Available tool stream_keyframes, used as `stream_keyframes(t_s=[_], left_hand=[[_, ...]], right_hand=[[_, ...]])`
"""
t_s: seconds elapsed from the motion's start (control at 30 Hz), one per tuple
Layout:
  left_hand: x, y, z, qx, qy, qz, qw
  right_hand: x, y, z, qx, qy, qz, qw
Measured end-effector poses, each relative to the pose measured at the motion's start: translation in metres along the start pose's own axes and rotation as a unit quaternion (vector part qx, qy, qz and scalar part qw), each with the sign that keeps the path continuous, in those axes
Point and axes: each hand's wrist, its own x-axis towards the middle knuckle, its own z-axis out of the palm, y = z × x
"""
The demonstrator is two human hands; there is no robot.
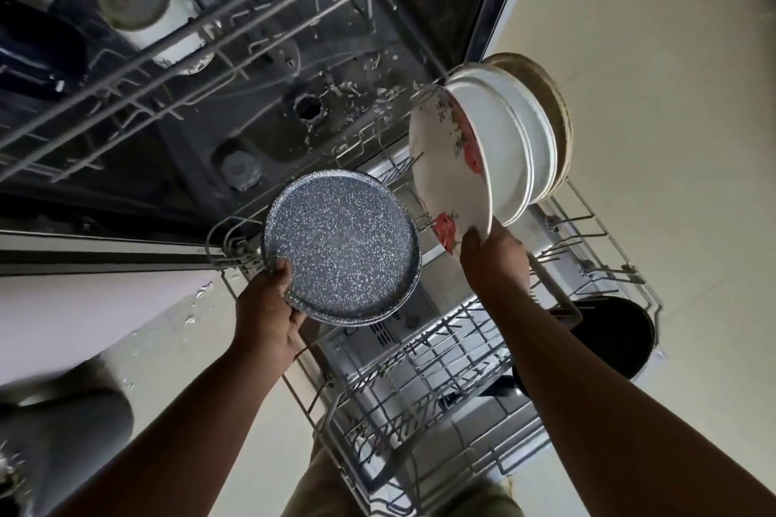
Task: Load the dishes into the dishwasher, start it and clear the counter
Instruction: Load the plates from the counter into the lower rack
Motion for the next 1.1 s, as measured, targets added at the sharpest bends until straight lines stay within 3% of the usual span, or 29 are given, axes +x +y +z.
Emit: stream_keyframes(t_s=[0.07,0.2,0.33,0.4,0.53,0.6,0.67,0.73,0.77,0.9,1.1], left_hand=[[0.001,0.0,-0.002,-0.008,-0.011,-0.002,1.0],[0.0,-0.003,-0.011,0.003,-0.047,0.004,0.999],[0.003,-0.01,-0.025,0.005,-0.107,-0.002,0.994],[0.0,-0.011,-0.029,-0.007,-0.148,-0.021,0.989],[-0.001,-0.007,-0.021,0.025,-0.187,-0.036,0.981],[0.002,0.001,-0.005,0.151,-0.181,0.012,0.972],[0.005,0.009,0.013,0.338,-0.201,0.128,0.911],[0.009,0.014,0.03,0.457,-0.2,0.23,0.836],[0.011,0.016,0.036,0.485,-0.193,0.257,0.814],[0.015,0.013,0.042,0.539,-0.167,0.324,0.759],[0.015,-0.001,0.027,0.591,-0.177,0.359,0.7]], right_hand=[[-0.001,0.003,-0.001,0.035,-0.039,0.029,0.998],[-0.029,0.001,-0.007,0.191,-0.06,0.191,0.961],[-0.075,-0.014,0.001,0.284,-0.203,0.201,0.915],[-0.087,-0.024,0.006,0.318,-0.234,0.189,0.899],[-0.073,-0.041,-0.012,0.41,-0.166,0.176,0.879],[-0.06,-0.051,-0.032,0.366,-0.089,0.106,0.92],[-0.047,-0.062,-0.052,0.247,0.028,0.004,0.969],[-0.035,-0.072,-0.067,0.157,0.109,-0.06,0.98],[-0.03,-0.074,-0.07,0.126,0.128,-0.081,0.98],[-0.02,-0.08,-0.061,0.005,0.144,-0.121,0.982],[-0.022,-0.079,-0.037,-0.02,0.137,-0.13,0.982]])
